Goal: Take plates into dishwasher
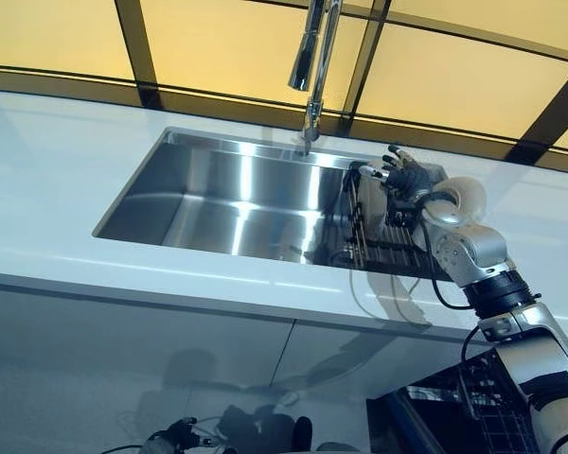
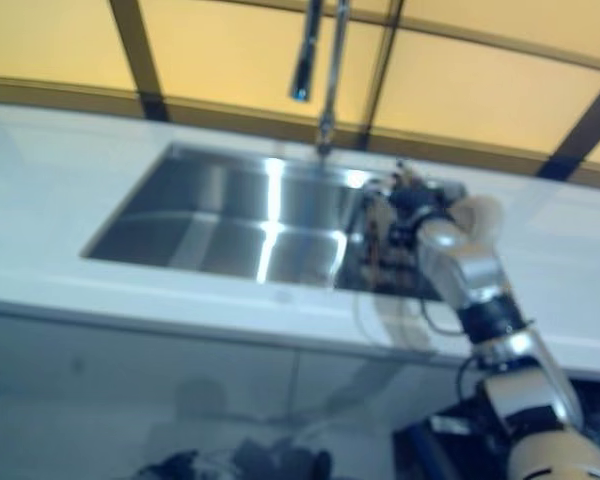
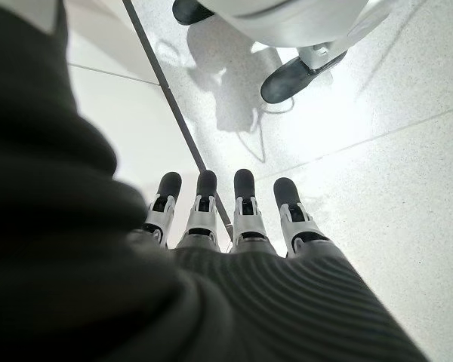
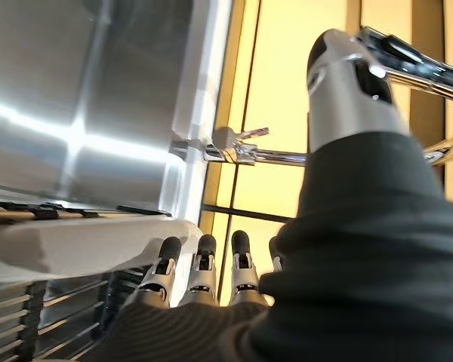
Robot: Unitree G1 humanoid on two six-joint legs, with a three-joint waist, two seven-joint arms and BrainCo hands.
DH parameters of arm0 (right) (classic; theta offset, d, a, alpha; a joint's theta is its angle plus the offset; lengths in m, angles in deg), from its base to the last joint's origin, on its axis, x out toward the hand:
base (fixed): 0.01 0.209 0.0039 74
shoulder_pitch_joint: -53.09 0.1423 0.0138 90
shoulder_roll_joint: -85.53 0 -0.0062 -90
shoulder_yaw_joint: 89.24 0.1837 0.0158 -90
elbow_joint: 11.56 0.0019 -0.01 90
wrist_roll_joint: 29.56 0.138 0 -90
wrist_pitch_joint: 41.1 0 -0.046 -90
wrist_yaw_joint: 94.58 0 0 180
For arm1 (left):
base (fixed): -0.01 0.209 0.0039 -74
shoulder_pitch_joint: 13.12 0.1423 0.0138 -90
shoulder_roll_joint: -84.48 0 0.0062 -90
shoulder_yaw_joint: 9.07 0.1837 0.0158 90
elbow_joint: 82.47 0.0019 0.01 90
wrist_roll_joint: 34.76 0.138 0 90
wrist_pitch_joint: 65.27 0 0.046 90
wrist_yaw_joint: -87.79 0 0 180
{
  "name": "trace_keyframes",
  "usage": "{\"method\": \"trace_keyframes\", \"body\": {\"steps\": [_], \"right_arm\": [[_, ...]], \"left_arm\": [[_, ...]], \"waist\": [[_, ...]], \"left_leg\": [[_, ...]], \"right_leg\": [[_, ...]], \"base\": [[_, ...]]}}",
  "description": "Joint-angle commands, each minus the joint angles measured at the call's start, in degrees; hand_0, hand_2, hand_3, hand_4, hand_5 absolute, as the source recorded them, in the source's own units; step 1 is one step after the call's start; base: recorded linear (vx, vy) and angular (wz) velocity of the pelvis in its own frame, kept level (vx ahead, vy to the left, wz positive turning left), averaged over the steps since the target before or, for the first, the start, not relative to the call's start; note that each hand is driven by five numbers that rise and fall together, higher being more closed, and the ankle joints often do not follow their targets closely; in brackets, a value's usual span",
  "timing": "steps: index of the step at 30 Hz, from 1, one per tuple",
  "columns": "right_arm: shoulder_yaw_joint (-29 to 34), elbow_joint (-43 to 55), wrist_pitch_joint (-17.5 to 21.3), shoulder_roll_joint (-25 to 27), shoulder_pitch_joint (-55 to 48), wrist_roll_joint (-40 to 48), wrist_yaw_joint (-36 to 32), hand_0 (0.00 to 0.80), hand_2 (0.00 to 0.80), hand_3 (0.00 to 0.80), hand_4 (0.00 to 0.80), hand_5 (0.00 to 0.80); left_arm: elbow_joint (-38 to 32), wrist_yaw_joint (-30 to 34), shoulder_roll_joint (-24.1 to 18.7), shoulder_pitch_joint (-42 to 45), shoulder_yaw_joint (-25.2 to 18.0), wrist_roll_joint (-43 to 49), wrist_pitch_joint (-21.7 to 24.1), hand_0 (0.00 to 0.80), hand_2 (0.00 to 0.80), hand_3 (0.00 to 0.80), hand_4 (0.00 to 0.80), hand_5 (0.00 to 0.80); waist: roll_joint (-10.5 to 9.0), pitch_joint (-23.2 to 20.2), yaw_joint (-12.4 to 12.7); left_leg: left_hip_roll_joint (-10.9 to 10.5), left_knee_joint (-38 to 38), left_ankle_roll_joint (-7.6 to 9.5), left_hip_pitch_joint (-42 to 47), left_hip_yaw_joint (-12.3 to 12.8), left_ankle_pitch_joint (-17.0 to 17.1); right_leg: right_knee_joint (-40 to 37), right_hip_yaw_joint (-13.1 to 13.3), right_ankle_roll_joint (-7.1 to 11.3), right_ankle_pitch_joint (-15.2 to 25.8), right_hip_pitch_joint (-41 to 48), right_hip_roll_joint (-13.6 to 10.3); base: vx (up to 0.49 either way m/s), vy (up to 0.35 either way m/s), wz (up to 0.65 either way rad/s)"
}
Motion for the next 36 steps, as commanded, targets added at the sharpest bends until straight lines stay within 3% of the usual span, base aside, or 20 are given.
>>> {"method": "trace_keyframes", "body": {"steps": [1,14,23,36], "right_arm": [[-0.9,-2.4,0.3,0.3,10.1,0.9,2.1,0.000,0.000,0.000,0.000,0.000],[-1.8,-6.6,-1.6,1.3,13.0,0.0,3.9,0.000,0.000,0.000,0.000,0.000],[-0.9,-6.0,5.3,1.8,13.9,-2.8,4.5,0.000,0.000,0.000,0.000,0.000],[0.7,-3.2,7.7,2.1,13.0,-3.6,7.0,0.000,0.000,0.000,0.000,0.000]], "left_arm": [[1.8,0.0,-0.2,-3.9,4.4,0.9,0.6,0.000,0.000,0.000,0.000,0.000],[2.7,-0.6,0.1,-4.5,4.6,0.6,0.6,0.000,0.000,0.000,0.000,0.000],[3.1,-0.9,0.1,-4.2,4.7,0.8,1.2,0.000,0.000,0.000,0.000,0.000],[3.3,-0.8,0.2,-4.0,4.8,0.9,1.3,0.000,0.000,0.000,0.000,0.000]], "waist": [[0.74,-0.5,1.8],[0.25,0.1,2.2],[0.16,0.4,2.7],[0.20,0.4,2.6]], "left_leg": [[-2.3,1.5,1.75,-1.6,0.3,-2.3],[-2.4,2.1,1.87,-1.6,0.3,-2.6],[-2.5,2.3,1.88,-1.5,0.1,-2.8],[-2.5,1.8,1.94,-1.1,0.1,-2.9]], "right_leg": [[4.6,-0.6,3.88,-4.1,-0.9,-0.4],[5.4,-0.9,4.07,-4.3,-1.0,-0.6],[5.6,-1.4,4.33,-4.3,-0.9,-0.9],[5.3,-1.7,4.53,-4.2,-0.7,-0.9]], "base": [[0.000,0.000,0.00],[0.000,0.000,0.00],[0.000,0.000,0.00],[0.000,0.000,0.00]]}}
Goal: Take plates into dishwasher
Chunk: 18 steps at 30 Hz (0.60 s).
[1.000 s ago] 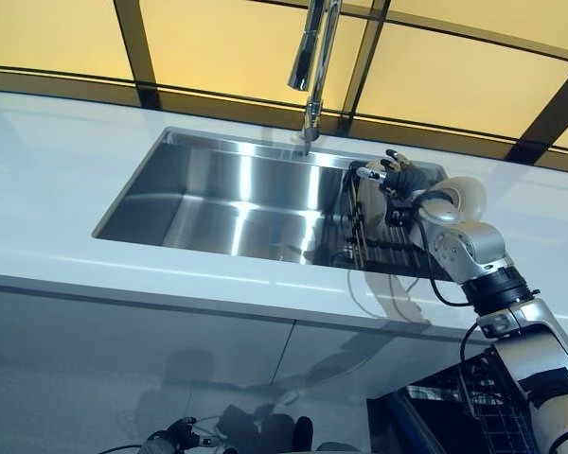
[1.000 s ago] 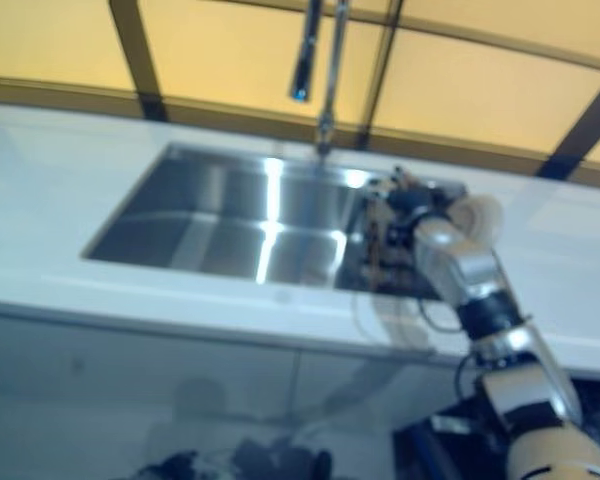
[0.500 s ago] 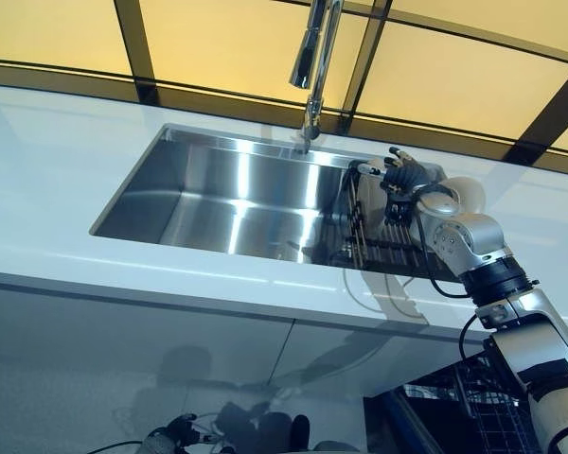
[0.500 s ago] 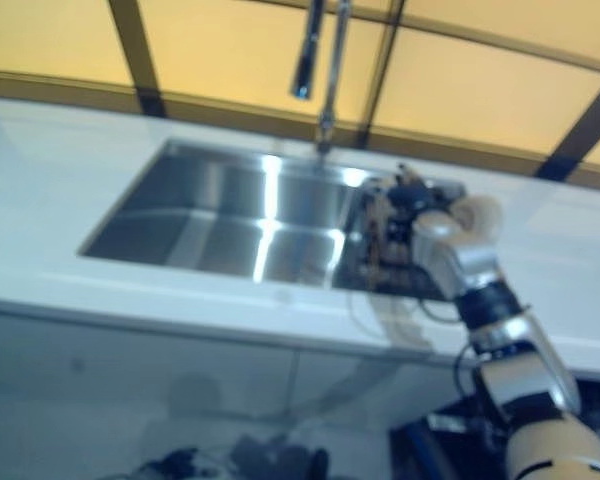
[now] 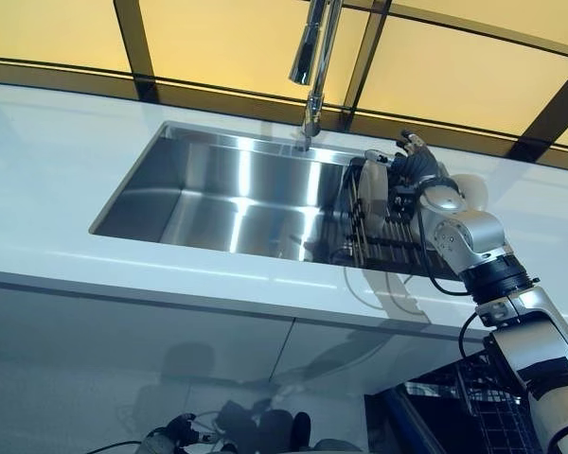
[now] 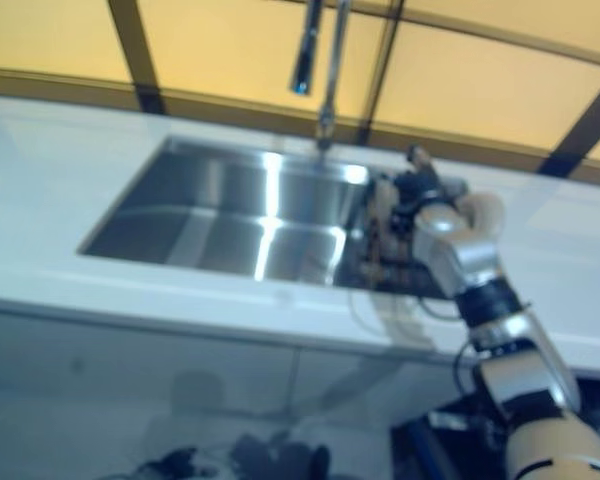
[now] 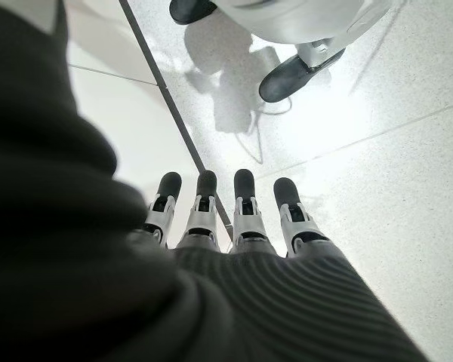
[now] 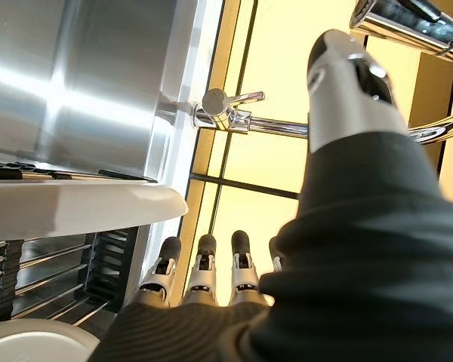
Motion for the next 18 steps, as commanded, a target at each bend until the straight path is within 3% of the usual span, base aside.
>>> {"method": "trace_keyframes", "body": {"steps": [1,6,12,18], "right_arm": [[2.6,1.3,4.9,2.1,7.8,-1.8,0.9,0.000,0.000,0.000,0.000,0.000],[2.6,-0.1,4.7,2.5,7.8,-2.1,0.9,0.000,0.000,0.000,0.000,0.000],[2.0,-3.8,-0.3,3.2,7.9,-1.3,-1.2,0.000,0.000,0.000,0.000,0.000],[1.0,-7.9,-2.1,3.6,8.5,0.5,-3.6,0.000,0.000,0.000,0.000,0.000]], "left_arm": [[3.1,-0.4,0.5,-3.1,4.3,0.9,1.3,0.000,0.000,0.000,0.000,0.000],[3.3,-0.3,0.5,-3.4,4.4,0.8,1.2,0.000,0.000,0.000,0.000,0.000],[3.2,-0.4,0.5,-3.6,4.6,0.5,0.9,0.000,0.000,0.000,0.000,0.000],[3.3,-0.3,0.3,-4.0,4.6,0.3,0.7,0.000,0.000,0.000,0.000,0.000]], "waist": [[0.56,-0.8,2.6],[0.54,-1.0,2.4],[0.48,-1.1,2.3],[0.35,-0.9,2.3]], "left_leg": [[-2.6,1.7,1.91,-1.1,0.1,-2.9],[-2.6,1.5,1.91,-0.9,0.1,-2.8],[-2.6,1.3,1.90,-0.9,0.3,-2.8],[-2.6,1.2,1.90,-0.8,0.5,-2.7]], "right_leg": [[5.3,-1.5,4.54,-4.2,-0.8,-0.9],[5.0,-1.5,4.49,-4.1,-0.7,-0.7],[5.0,-1.5,4.45,-4.1,-0.6,-0.7],[5.0,-1.4,4.34,-4.1,-0.6,-0.7]], "base": [[0.000,0.000,0.00],[0.000,0.000,0.00],[0.000,0.000,0.00],[0.000,0.000,0.00]]}}
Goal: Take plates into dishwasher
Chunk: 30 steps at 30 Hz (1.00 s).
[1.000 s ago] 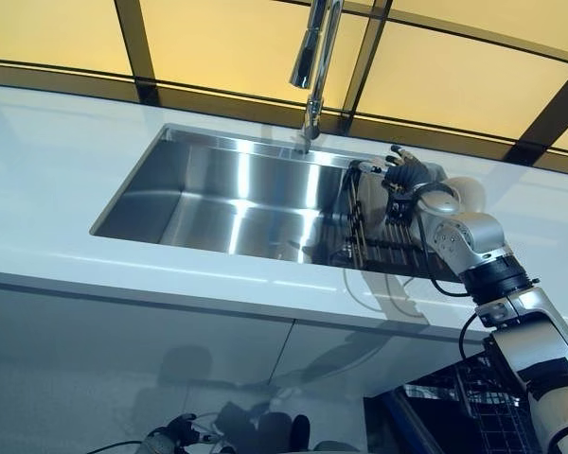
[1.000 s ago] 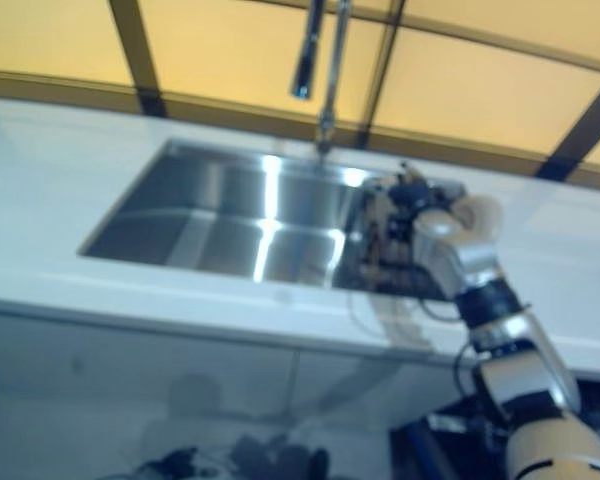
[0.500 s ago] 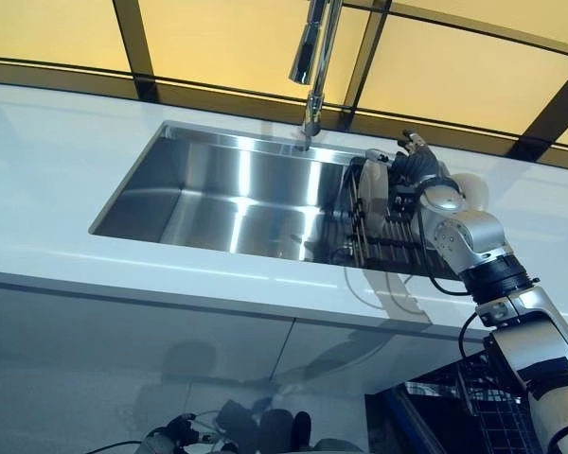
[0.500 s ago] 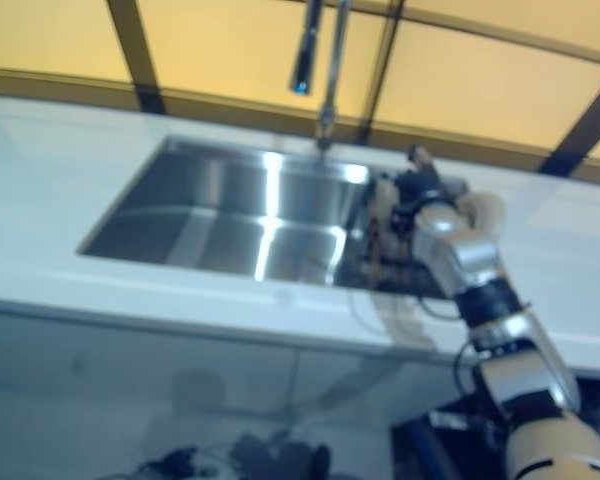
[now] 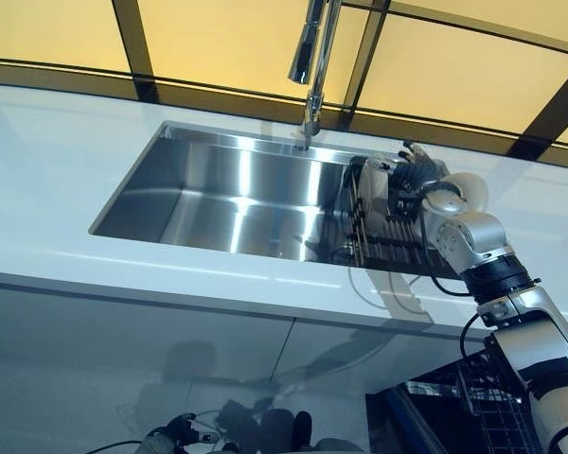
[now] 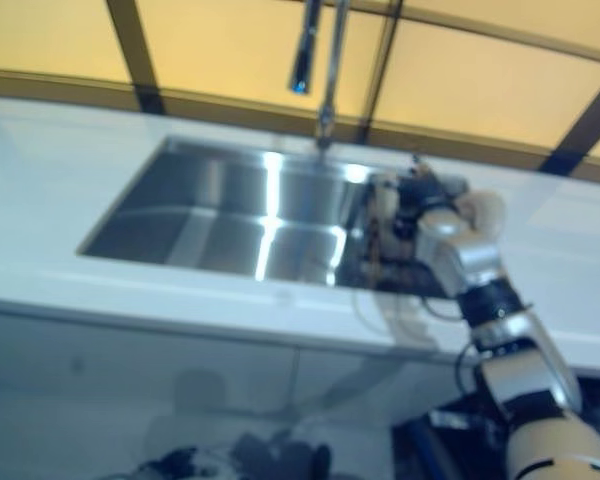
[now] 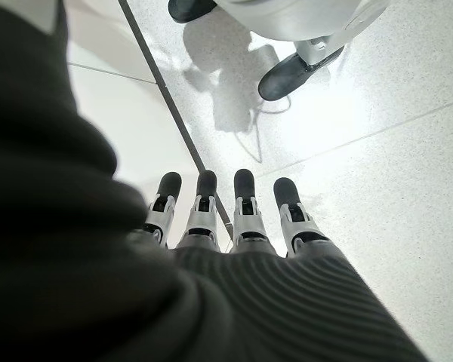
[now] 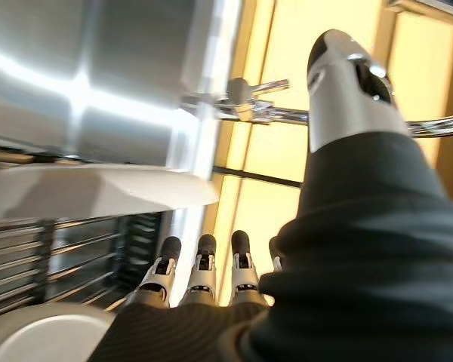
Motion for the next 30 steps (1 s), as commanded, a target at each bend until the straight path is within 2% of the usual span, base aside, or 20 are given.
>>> {"method": "trace_keyframes", "body": {"steps": [1,17,30], "right_arm": [[0.9,-3.0,0.9,3.3,8.6,0.3,-1.3,0.000,0.000,0.000,0.000,0.000],[-0.4,-6.2,-3.8,3.2,9.9,1.7,-3.3,0.000,0.000,0.000,0.000,0.000],[-1.3,-7.7,-5.0,0.4,10.1,2.4,-1.6,0.000,0.000,0.000,0.000,0.000]], "left_arm": [[3.3,-0.3,0.2,-3.9,4.6,0.4,0.8,0.000,0.000,0.000,0.000,0.000],[3.0,-0.4,-0.1,-4.0,4.7,0.3,0.7,0.000,0.000,0.000,0.000,0.000],[2.7,-0.4,0.2,-4.2,5.7,-0.2,0.1,0.000,0.000,0.000,0.000,0.000]], "waist": [[0.14,-1.1,2.4],[-0.29,-0.6,2.6],[-0.02,-0.3,2.7]], "left_leg": [[-2.5,1.3,1.87,-1.0,0.4,-2.7],[-2.5,1.7,1.86,-1.4,0.4,-2.7],[-2.5,2.0,1.96,-1.6,0.6,-2.8]], "right_leg": [[5.0,-1.5,4.55,-4.3,-0.7,-0.8],[5.5,-1.4,4.59,-4.3,-1.1,-0.8],[5.9,-1.3,4.53,-4.4,-1.3,-0.9]], "base": [[0.000,0.000,0.00],[0.000,0.000,0.00],[0.000,0.000,0.00]]}}
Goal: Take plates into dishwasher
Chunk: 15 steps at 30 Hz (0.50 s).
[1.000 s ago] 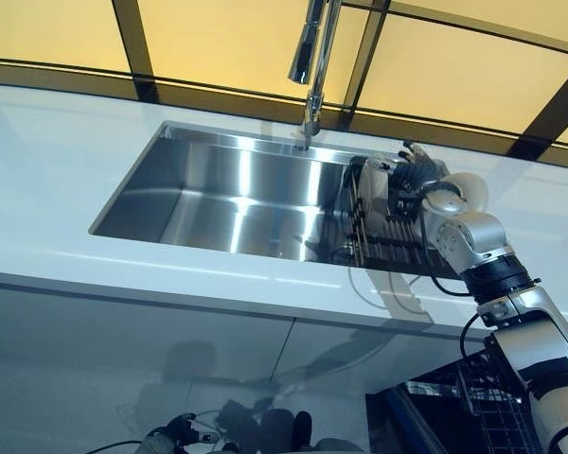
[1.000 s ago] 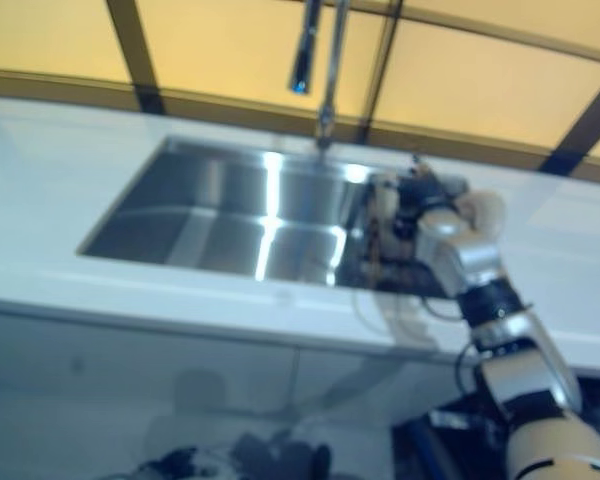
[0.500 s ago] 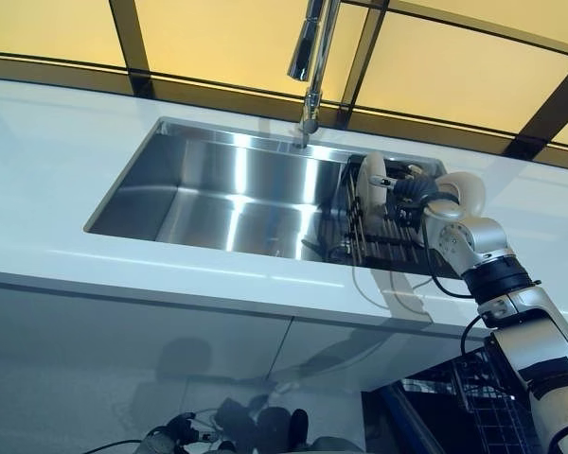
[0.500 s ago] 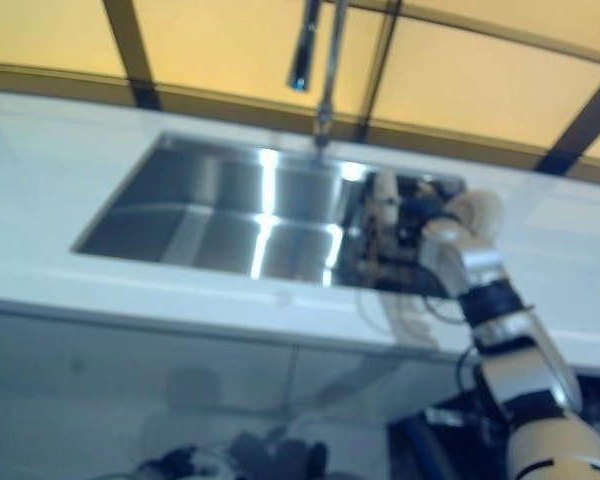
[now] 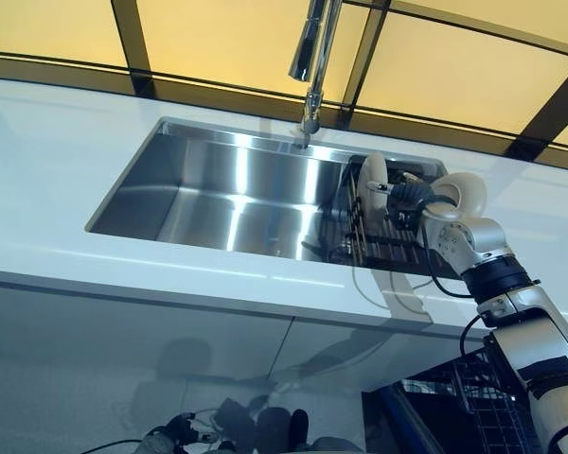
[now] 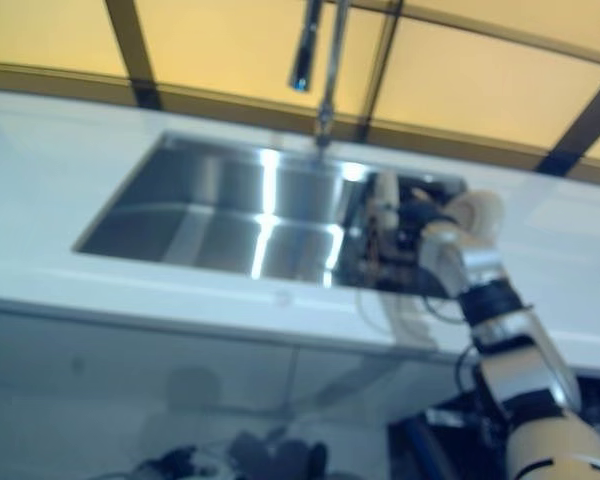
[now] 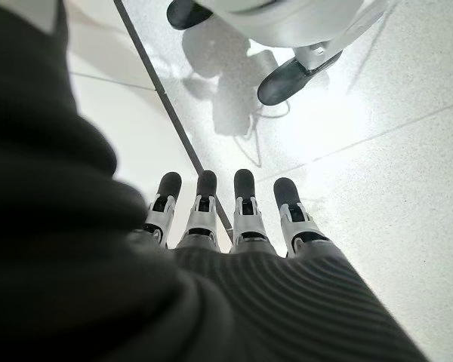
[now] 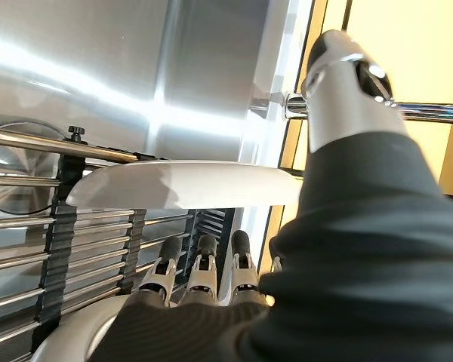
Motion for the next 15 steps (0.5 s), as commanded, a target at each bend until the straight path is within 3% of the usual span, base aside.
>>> {"method": "trace_keyframes", "body": {"steps": [1,15], "right_arm": [[-1.2,-4.6,1.2,0.6,9.9,0.3,1.6,0.000,0.000,0.000,0.000,0.000],[-1.6,-7.4,-0.2,0.4,11.4,-0.8,4.1,0.000,0.000,0.000,0.000,0.000]], "left_arm": [[2.7,-0.3,0.5,-3.9,4.7,-0.1,0.2,0.000,0.000,0.000,0.000,0.000],[2.4,-0.2,0.4,-4.2,5.1,-0.3,-0.1,0.000,0.000,0.000,0.000,0.000]], "waist": [[0.90,-0.7,2.7],[0.80,0.0,3.1]], "left_leg": [[-2.6,2.0,2.00,-1.7,0.2,-2.8],[-2.6,2.9,2.18,-2.2,-0.1,-3.1]], "right_leg": [[5.9,-1.5,4.56,-4.4,-1.3,-1.0],[6.7,-1.4,4.67,-4.4,-2.1,-1.2]], "base": [[0.000,0.000,0.00],[0.000,0.000,0.00]]}}
